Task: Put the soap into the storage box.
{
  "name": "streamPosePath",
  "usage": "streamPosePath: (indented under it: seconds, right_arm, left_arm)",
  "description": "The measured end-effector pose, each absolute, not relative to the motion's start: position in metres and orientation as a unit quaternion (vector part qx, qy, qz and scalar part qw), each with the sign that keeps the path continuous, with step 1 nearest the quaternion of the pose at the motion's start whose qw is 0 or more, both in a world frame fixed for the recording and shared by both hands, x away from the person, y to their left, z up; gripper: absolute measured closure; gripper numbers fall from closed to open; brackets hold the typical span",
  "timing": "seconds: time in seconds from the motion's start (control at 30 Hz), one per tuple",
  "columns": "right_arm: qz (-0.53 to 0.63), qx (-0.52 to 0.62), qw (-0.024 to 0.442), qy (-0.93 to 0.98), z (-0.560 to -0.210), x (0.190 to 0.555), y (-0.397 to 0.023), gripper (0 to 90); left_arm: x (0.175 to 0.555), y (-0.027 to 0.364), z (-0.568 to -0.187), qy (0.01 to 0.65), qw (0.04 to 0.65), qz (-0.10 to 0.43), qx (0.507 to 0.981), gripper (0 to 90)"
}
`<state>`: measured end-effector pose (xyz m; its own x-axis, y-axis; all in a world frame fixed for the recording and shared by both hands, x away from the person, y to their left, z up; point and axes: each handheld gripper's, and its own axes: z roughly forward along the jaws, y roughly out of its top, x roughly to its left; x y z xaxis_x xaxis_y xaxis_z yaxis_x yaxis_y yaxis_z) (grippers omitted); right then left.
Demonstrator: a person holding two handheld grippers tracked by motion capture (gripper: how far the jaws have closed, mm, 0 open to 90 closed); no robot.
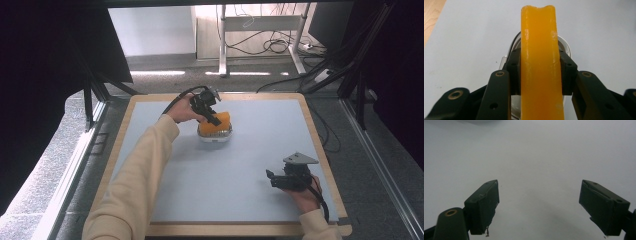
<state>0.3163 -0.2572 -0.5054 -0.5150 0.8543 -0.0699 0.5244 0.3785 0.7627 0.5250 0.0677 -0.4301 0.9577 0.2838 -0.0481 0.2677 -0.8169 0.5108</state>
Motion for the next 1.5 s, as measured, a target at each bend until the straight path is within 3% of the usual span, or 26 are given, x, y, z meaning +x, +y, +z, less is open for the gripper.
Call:
streamPosePath:
  seconds: [0.53,0.8,0.87,1.5]
  right_arm:
    - [0.35,0.432,0.235,0.798,-0.506,0.316,-0.257,16.8]
    - [0.35,0.431,0.234,0.798,-0.506,0.316,-0.256,16.8]
    - [0.35,0.431,0.234,0.798,-0.506,0.316,-0.256,16.8]
    - [0.349,0.431,0.234,0.798,-0.506,0.317,-0.257,16.8]
  left_arm:
    - [0.529,0.067,-0.444,0.146,0.274,0.018,0.951,62.1]
    - [0.526,0.071,-0.429,0.154,0.3,0.082,0.938,34.5]
    - [0.525,0.071,-0.426,0.161,0.311,0.092,0.932,31.9]
    - [0.502,0.093,-0.419,0.202,0.342,0.098,0.913,25.5]
